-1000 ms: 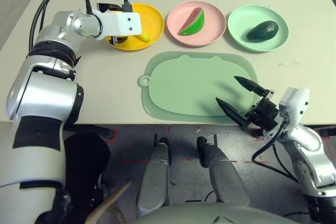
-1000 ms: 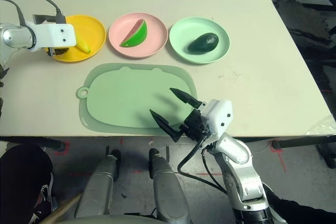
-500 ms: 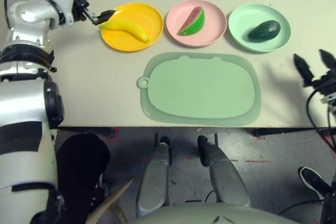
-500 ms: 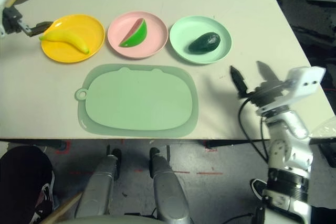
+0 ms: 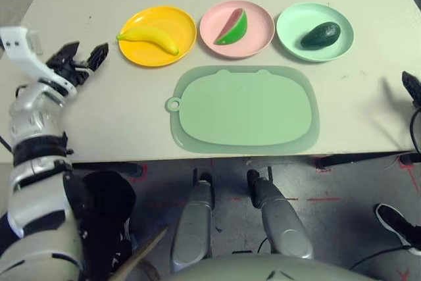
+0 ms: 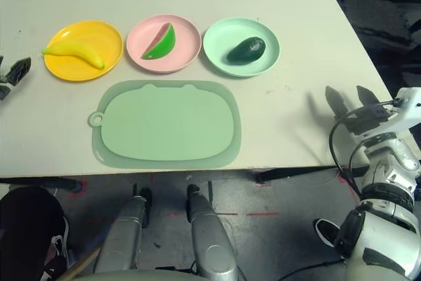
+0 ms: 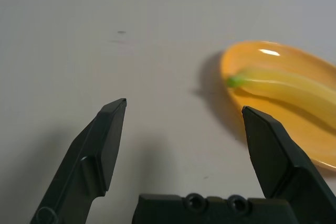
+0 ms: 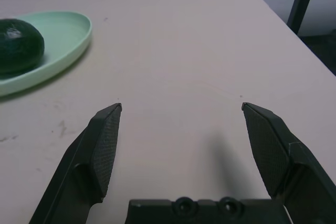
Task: Place the fruits into color-matched plates.
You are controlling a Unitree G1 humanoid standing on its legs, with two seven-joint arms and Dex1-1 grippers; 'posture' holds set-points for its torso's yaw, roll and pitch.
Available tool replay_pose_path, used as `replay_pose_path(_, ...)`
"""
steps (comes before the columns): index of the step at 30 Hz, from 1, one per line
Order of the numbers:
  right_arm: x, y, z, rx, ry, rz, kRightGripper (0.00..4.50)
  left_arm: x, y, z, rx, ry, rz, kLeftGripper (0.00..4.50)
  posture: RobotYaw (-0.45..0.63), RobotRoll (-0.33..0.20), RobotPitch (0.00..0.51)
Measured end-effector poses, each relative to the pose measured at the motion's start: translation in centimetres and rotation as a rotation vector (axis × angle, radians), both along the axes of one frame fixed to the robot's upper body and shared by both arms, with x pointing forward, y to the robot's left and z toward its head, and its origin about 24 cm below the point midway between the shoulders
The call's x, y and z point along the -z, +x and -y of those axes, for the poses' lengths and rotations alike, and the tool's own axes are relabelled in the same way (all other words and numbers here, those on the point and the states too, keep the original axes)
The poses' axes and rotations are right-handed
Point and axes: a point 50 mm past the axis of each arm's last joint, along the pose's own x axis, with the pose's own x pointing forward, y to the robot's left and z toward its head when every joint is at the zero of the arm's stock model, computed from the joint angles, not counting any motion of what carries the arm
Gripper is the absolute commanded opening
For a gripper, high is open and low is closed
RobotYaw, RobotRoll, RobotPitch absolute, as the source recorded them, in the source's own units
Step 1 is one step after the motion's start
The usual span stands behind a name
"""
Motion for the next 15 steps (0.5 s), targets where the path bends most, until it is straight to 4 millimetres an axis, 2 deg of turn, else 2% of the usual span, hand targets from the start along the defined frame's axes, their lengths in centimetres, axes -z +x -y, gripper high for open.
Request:
replay_pose_path(6,0.3,-0.4,0.2,-0.008,-0.001,0.002,4.5,1.9,-1.7,0.6,-0.037,-0.009,-0.054,4.49,-0.1,0.0,0.376)
replay_pose_path(11,0.3,-0.5,0.2,-0.017,-0.017,0.008,4.5,1.6,-1.4,1.6,-0.009,0.017,-0.055,4.49,-0.11,0.0,0.368)
replay_pose_path(15,0.4,-0.6,0.2,-0.016,-0.02,0.008,4.5,2.1,-1.0,2.1,0.006,0.004,-0.066,4.49,-0.12,0.0,0.36)
